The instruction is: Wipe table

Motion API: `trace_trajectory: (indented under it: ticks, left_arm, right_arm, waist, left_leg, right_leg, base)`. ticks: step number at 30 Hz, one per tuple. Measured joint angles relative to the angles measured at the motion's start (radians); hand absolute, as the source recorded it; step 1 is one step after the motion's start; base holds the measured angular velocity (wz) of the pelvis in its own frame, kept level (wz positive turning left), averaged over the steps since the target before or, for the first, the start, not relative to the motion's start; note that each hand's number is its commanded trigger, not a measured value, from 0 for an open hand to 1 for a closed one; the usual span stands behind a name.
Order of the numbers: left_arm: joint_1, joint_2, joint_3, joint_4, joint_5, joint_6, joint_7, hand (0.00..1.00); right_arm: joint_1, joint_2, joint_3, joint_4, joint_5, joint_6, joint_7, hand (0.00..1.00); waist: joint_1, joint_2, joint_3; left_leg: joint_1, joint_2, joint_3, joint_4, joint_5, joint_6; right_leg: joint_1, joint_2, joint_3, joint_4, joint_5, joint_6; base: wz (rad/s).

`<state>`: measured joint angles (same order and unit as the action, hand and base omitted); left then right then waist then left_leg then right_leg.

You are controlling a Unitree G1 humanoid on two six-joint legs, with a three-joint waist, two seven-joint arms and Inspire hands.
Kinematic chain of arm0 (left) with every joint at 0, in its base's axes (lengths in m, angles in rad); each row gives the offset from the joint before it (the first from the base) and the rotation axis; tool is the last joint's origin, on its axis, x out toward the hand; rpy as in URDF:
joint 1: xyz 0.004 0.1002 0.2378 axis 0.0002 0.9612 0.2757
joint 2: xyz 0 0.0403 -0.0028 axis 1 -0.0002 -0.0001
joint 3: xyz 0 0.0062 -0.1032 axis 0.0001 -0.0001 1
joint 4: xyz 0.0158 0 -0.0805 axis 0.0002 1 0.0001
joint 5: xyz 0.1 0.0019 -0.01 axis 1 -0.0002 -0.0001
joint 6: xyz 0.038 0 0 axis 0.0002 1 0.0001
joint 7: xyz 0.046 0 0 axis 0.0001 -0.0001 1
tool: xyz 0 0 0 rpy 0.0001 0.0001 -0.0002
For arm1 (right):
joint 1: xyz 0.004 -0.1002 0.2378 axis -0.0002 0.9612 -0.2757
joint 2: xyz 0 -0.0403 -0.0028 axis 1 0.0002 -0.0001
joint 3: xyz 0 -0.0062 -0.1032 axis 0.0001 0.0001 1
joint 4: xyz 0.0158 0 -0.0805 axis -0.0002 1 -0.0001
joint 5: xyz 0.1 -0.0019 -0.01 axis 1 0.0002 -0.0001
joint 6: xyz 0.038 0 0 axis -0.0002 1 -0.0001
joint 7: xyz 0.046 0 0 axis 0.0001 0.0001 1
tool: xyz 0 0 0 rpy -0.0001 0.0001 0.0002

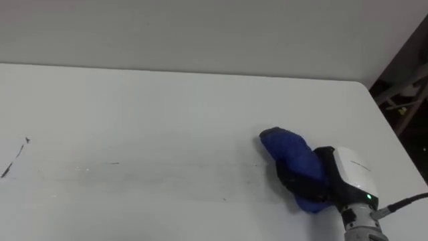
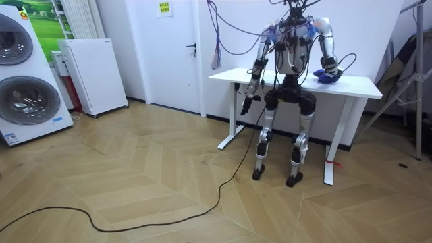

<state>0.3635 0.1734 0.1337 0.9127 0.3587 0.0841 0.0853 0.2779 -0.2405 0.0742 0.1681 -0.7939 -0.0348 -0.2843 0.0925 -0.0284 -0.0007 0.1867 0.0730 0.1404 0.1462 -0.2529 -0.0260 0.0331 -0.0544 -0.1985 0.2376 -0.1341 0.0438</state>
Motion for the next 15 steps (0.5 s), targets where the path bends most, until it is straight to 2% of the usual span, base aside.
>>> trace_trajectory:
  ticks: [5,6,7,11,15]
  left_arm:
    - [0.000,0.000,0.000,0.000,0.000,-0.002,0.000,0.00]
    - [0.000,0.000,0.000,0.000,0.000,-0.002,-0.001,0.00]
    - [-0.001,0.000,0.000,0.000,0.000,-0.003,-0.002,0.00]
    - [0.001,0.000,-0.001,-0.001,0.001,-0.003,-0.002,0.00]
    - [0.001,0.000,-0.001,-0.001,0.001,-0.003,-0.002,0.00]
  right_arm:
    - [0.000,0.000,0.000,0.017,0.002,-0.001,0.000,0.00]
    - [0.000,0.000,0.000,0.017,0.002,-0.001,0.000,0.55]
    - [0.000,0.000,0.000,0.017,0.002,-0.001,0.000,1.00]
    - [0.001,-0.001,-0.001,0.028,-0.002,-0.009,-0.001,1.00]
    - [-0.001,0.000,-0.015,0.067,0.006,-0.039,-0.027,1.00]
  waist:
    - [0.000,-0.011,0.0004]
    - [-0.001,-0.014,0.0009]
    - [-0.001,-0.016,0.0012]
    - [-0.005,-0.020,0.0025]
    - [-0.014,-0.021,0.0015]
  left_leg:
    - [0.000,0.000,0.000,0.000,0.000,0.000]
    - [0.000,0.000,0.000,0.000,0.000,0.000]
    - [0.000,0.000,0.000,0.000,0.000,0.000]
    - [0.000,0.000,0.000,0.003,0.000,0.000]
    - [0.000,0.000,0.000,0.003,0.000,0.000]
  right_leg:
    - [0.000,0.000,0.000,0.000,0.000,0.000]
    - [0.000,0.000,0.000,-0.001,0.000,0.000]
    - [0.000,0.000,0.000,-0.001,0.000,0.000]
    - [0.000,0.000,0.000,-0.002,0.000,0.000]
    - [0.000,0.000,0.001,-0.001,-0.001,0.001]
  base:
    - [0.00]
    - [0.00]
    - [0.00]
    - [0.00]
    - [0.00]
